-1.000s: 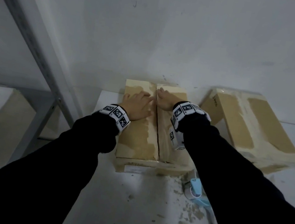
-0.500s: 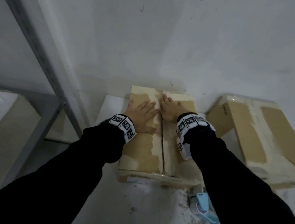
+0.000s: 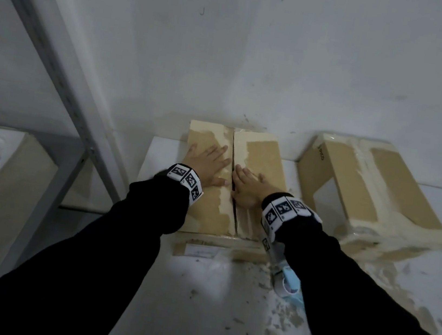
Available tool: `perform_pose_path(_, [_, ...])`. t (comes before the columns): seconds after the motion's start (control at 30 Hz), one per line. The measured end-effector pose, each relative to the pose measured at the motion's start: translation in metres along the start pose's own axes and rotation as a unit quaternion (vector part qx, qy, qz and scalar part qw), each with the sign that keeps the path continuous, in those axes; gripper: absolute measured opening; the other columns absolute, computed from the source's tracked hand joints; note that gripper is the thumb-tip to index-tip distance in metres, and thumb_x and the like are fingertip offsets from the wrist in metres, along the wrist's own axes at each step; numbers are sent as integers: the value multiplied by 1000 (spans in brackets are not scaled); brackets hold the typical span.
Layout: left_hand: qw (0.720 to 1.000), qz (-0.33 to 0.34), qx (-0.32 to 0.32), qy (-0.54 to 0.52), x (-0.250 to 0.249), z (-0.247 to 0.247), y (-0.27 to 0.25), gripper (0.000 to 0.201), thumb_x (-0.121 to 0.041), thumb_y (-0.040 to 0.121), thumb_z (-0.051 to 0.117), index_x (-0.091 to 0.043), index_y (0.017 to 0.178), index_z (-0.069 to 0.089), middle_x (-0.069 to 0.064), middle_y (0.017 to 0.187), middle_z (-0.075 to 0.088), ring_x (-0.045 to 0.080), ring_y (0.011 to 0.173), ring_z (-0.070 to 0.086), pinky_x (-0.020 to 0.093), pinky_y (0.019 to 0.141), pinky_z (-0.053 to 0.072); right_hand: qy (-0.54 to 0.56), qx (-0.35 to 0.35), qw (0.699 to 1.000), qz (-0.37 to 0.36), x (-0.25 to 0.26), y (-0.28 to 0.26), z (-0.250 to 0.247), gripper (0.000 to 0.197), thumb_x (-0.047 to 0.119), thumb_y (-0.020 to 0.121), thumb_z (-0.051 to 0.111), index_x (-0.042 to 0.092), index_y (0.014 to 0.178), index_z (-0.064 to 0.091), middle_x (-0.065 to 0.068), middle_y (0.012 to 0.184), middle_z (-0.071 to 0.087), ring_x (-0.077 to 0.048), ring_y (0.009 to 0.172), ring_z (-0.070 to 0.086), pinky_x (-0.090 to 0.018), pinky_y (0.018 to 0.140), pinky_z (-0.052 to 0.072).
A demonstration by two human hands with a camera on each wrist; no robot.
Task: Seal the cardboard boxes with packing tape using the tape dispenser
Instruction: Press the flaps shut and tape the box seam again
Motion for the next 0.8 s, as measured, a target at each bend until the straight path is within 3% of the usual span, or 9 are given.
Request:
perform_pose_path(0.13, [1000,-8,-24,5,-5,2,-8,64,-54,95,25,-28,150,4,-7,159,-4,15,147,0,55,115,10,1,-14,1000,-17,9,-20,0,65,34,103,23,9,152,-12,-7,160,-21,-20,149,-13,-48,118,-5])
perform_pose_path(0.27, [999,-30,-15,5,-5,1,-9,62,-53,96,25,-28,149,5,-8,159,-3,16,147,1,54,115,10,-17,17,996,-86,33,-66,30,67,42,103,17,2,151,-9,-15,159,-22,-29,147,-17,-49,119,-2])
perform_pose_path(0.37, [998,-47,-31,11,-12,-2,-14,59,-47,98,27,-27,149,7,-6,159,-1,18,146,4,51,115,11,5,-22,995,-99,34,-82,47,75,52,100,17,5,151,-12,-12,158,-24,-24,147,-20,-44,121,-5])
perform_pose_path(0.5, [998,-44,-29,21,-29,0,-29,53,-34,102,22,-22,150,3,-4,159,0,20,146,7,47,115,13,15,-64,992,-106,33,-81,49,77,53,99,19,6,152,-11,-11,159,-23,-22,147,-19,-42,121,-5])
perform_pose_path(0.67, [998,-57,-8,-39,-35,13,-60,54,-40,101,18,-23,150,2,-3,159,-6,21,146,4,47,117,12,8,-152,985,-78,34,-92,51,76,53,100,19,6,152,-9,-10,160,-18,-22,149,-11,-44,119,0])
perform_pose_path(0.8, [998,-48,21,-40,-54,33,-86,57,-49,98,16,-31,149,-3,-5,158,-12,24,147,-4,52,116,10,-19,-195,978,-73,34,-111,76,71,51,101,15,8,152,-10,-8,161,-17,-21,150,-9,-48,119,0])
Point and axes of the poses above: each hand's wrist, its own y-axis towards the middle knuckle, its own z-axis out of the palm, x = y × z, the point moved 9 cm from there along y, towards the middle knuckle
